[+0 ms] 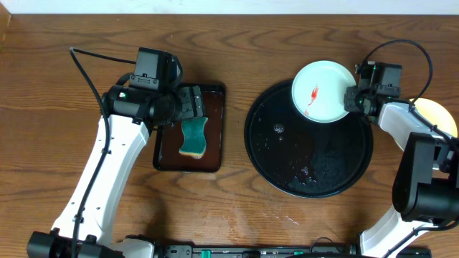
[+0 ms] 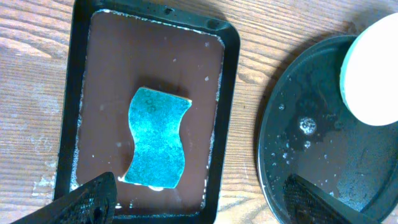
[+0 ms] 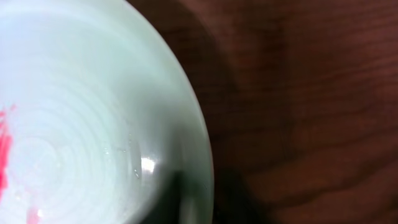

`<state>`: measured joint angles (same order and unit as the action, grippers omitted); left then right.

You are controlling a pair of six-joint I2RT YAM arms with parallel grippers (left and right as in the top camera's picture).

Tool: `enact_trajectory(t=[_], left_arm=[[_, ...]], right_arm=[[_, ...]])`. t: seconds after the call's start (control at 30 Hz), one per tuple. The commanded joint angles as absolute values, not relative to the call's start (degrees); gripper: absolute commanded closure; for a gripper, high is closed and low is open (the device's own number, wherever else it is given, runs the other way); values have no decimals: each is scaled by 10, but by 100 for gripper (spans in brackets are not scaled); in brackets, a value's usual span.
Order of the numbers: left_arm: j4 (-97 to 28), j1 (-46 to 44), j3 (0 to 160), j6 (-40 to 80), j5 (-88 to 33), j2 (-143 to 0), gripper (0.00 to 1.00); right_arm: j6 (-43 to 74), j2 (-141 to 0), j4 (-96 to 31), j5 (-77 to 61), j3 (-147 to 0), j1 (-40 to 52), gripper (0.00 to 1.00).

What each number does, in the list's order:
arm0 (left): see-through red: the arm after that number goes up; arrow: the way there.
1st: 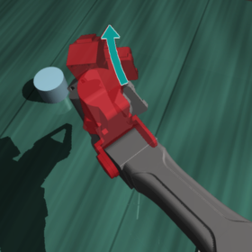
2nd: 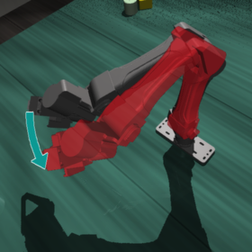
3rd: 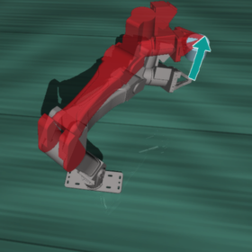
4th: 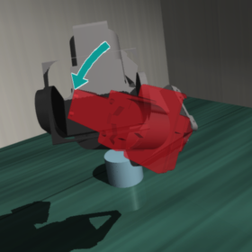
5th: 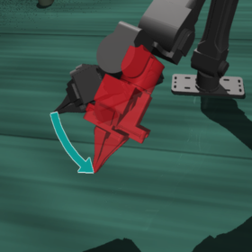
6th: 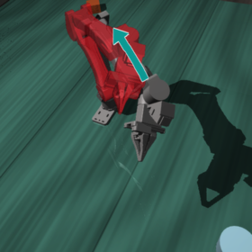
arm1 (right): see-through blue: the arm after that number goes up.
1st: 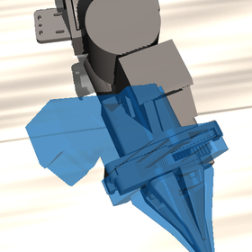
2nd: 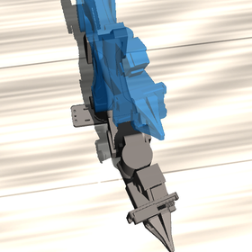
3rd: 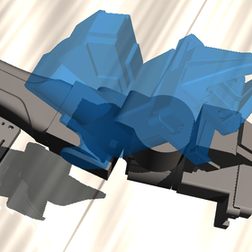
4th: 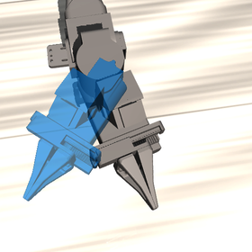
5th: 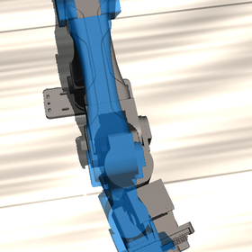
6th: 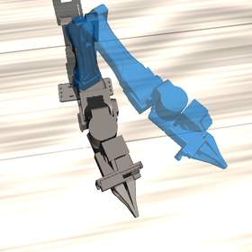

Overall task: Clean dirty plates on tray and stack at the side
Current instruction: 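Drag the stained green plate to the black tray center with right gripper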

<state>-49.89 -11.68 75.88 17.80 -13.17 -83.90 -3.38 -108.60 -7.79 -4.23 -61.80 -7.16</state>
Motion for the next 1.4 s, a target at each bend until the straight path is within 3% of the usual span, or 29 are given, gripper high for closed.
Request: enact_trajectory(t=[0.0, 0.33, 0.53, 0.9, 0.93, 0.97, 1.37], left_arm=[[-501, -116, 769, 179, -130, -841, 14], [-500, -116, 769, 179, -130, -841, 14], [-501, -116, 769, 178, -130, -841, 14], [-501, -116, 769, 179, -130, -841, 14], [-501, -116, 769, 179, -130, -841, 14], [-501, -116, 769, 179, -130, -841, 14], [-500, -116, 746, 178, -80, -879, 17]], right_arm=[[-7, -1068, -99, -48, -619, -70, 99], [95, -922, -273, -112, -619, -60, 99], [109, -916, -404, -122, -604, -17, 99], [84, -937, -343, -30, -488, 44, 99], [64, -936, -340, -30, -488, 44, 94], [50, -936, -337, -27, -489, 44, 79], [46, -870, -416, -79, -554, 44, 68]])
